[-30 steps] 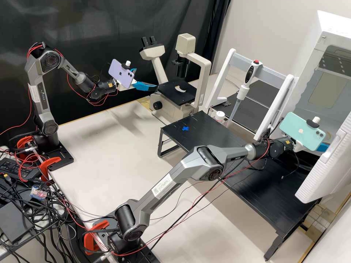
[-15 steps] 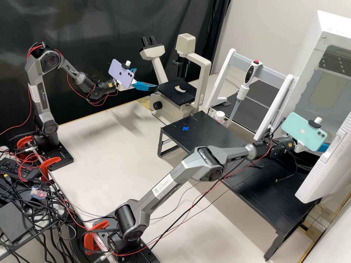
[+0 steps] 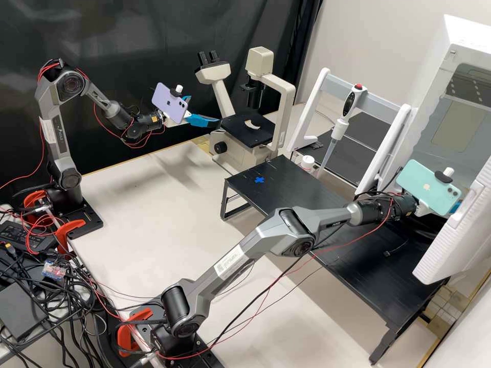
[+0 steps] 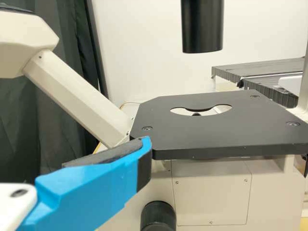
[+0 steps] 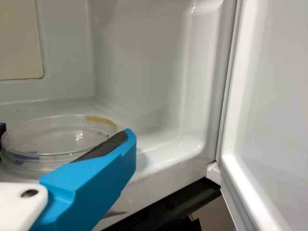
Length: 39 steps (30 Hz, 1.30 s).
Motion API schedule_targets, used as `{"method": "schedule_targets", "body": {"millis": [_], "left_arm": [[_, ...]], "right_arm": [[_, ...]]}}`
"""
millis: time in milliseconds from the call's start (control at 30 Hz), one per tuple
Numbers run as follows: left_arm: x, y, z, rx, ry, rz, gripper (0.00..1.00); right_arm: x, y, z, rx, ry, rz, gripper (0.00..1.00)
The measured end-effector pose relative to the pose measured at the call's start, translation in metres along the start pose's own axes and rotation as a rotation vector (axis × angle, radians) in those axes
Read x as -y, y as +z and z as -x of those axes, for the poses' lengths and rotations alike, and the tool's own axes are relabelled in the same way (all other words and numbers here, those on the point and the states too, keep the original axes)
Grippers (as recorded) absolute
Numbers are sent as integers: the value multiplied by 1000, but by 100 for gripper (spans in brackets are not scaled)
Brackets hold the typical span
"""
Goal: Move the petri dish to the microscope
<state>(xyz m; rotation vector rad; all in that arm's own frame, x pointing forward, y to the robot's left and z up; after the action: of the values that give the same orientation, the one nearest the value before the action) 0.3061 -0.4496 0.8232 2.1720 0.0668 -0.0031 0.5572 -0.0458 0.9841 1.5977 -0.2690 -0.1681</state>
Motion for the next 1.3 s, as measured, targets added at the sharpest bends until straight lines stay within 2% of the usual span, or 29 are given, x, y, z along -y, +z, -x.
{"method": "schedule_targets", "body": {"millis": [200, 433, 633, 733, 767, 800, 833, 900, 933, 1000, 1167, 1300], "left_arm": [[0, 0, 0, 0, 0, 0, 100], [0, 0, 0, 0, 0, 0, 100], [0, 0, 0, 0, 0, 0, 100], [0, 0, 0, 0, 0, 0, 100], [0, 0, 0, 0, 0, 0, 100], [0, 0, 0, 0, 0, 0, 100], [0, 0, 0, 0, 0, 0, 100], [0, 0, 0, 0, 0, 0, 100], [0, 0, 0, 0, 0, 0, 100], [0, 0, 0, 0, 0, 0, 100], [0, 0, 0, 0, 0, 0, 100], [0, 0, 0, 0, 0, 0, 100]], "right_arm": [[2, 4, 0, 5, -8, -18, 0], [2, 7, 6, 17, -12, -5, 0], [2, 7, 13, 27, -21, -12, 0], [0, 6, 22, 30, -27, -13, 0], [1, 9, 25, 38, -33, -24, 0], [0, 8, 26, 36, -32, -24, 0], [-1, 9, 31, 39, -41, -9, 0], [-3, 10, 43, 36, -64, -18, 0], [-4, 10, 47, 36, -72, -12, 0], [-5, 12, 66, 21, -115, -36, 0], [-15, 12, 110, 2, -157, -84, 0], [-17, 12, 150, -6, -188, -102, 0]]}}
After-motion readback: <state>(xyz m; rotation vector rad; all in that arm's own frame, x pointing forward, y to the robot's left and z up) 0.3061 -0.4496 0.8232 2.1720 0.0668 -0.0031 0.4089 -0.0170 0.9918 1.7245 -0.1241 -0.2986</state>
